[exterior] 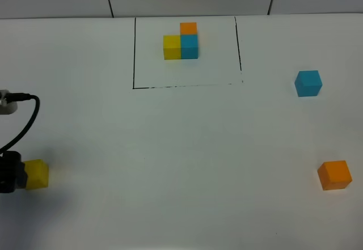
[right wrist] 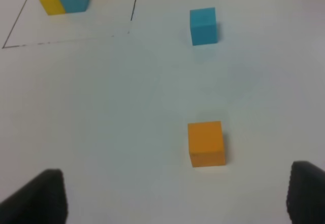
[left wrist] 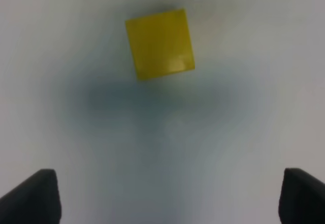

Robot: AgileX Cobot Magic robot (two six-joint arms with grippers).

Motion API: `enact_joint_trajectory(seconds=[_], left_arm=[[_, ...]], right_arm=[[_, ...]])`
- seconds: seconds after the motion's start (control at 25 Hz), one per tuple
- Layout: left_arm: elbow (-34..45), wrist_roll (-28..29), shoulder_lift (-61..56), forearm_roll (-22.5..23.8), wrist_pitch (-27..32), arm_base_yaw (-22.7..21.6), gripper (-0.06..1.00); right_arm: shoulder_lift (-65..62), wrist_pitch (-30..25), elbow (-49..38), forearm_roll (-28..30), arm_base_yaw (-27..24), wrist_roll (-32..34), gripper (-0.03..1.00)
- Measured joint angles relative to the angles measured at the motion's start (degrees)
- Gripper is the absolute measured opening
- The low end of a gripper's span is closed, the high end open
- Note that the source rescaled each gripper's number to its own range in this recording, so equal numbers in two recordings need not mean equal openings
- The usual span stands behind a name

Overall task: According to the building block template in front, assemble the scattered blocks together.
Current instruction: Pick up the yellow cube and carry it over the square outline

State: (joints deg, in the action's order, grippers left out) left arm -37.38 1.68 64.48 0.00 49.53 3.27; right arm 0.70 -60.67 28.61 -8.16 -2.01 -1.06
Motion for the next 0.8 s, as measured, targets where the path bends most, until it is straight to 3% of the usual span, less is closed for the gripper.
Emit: enact_joint_trajectory(seconds=[0.8], left_arm=[[0.0,0.0,11.2,1.3,-8.5,0.0,0.82]], right_arm=[[0.0,0.0,0.0,0.0,0.0,0.0,0.75]])
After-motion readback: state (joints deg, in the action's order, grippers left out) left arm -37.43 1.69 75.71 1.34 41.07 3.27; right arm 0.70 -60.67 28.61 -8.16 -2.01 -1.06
